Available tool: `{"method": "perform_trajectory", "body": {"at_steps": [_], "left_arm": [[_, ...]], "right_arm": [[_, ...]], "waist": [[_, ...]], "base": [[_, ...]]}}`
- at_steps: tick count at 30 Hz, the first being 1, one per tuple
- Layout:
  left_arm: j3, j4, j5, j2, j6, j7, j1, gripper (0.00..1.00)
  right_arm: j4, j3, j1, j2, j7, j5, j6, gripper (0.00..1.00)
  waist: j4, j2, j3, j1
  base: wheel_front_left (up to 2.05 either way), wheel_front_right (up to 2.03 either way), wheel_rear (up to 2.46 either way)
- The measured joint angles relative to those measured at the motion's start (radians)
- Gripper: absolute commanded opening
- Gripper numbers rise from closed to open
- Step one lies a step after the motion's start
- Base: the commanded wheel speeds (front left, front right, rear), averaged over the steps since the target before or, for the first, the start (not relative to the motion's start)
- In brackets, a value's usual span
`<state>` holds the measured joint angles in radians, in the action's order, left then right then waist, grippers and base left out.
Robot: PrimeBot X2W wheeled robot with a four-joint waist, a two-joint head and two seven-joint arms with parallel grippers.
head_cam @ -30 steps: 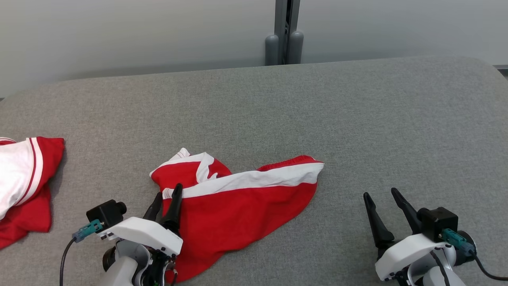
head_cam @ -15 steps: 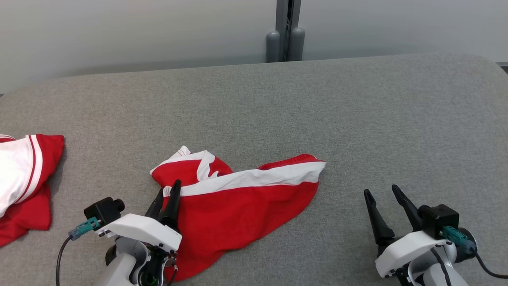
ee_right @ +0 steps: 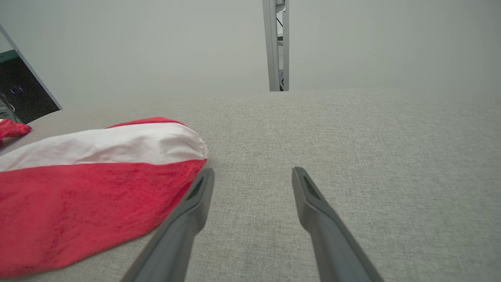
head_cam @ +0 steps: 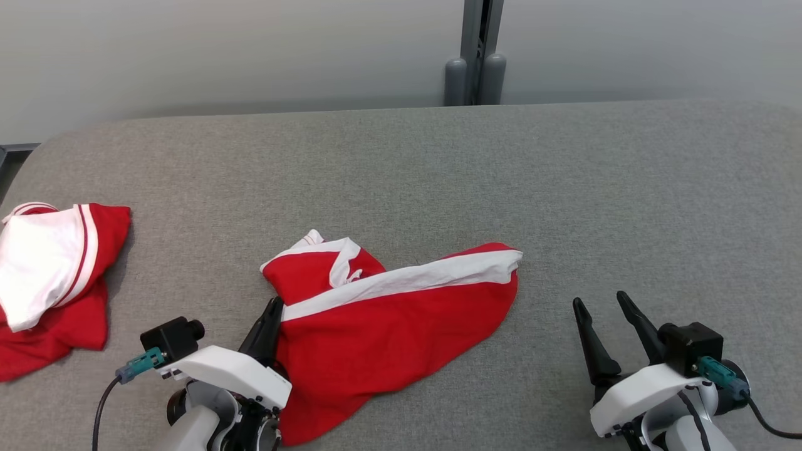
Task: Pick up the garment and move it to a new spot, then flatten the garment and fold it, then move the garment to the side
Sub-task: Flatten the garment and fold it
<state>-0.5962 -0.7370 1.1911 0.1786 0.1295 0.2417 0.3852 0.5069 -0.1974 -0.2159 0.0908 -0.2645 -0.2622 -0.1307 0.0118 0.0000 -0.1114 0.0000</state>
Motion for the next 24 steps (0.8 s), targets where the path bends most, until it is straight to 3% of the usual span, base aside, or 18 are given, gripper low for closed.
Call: {"method": "perform_trajectory", "body": {"at_steps": [4, 7, 13, 24], "left_arm": [[0.006, 0.023, -0.063, 0.009, 0.0, 0.018, 0.007, 0.0], [0.072, 0.083, -0.142, 0.004, 0.0, 0.02, -0.014, 0.0], [0.115, 0.144, -0.28, -0.015, 0.0, 0.022, -0.116, 0.0], [0.058, 0.18, -0.371, -0.026, 0.0, 0.023, -0.135, 0.0]], "right_arm": [[-0.002, -0.001, -0.008, -0.002, 0.0, -0.024, 0.0, 1.0], [0.002, -0.015, -0.034, -0.003, 0.0, -0.065, 0.0, 1.0], [0.056, -0.067, -0.12, 0.01, 0.0, -0.207, 0.0, 1.0], [0.151, -0.258, -0.318, 0.089, 0.016, -0.503, 0.0, 1.0]], "waist": [[0.025, 0.0, 0.008, 0.0], [0.055, 0.0, 0.013, 0.0], [0.134, 0.0, 0.008, 0.0], [0.223, 0.0, -0.038, 0.0]], "base": [[0.0, 0.0, 0.0], [0.0, 0.0, 0.0], [0.0, 0.0, 0.0], [0.0, 0.0, 0.0]]}}
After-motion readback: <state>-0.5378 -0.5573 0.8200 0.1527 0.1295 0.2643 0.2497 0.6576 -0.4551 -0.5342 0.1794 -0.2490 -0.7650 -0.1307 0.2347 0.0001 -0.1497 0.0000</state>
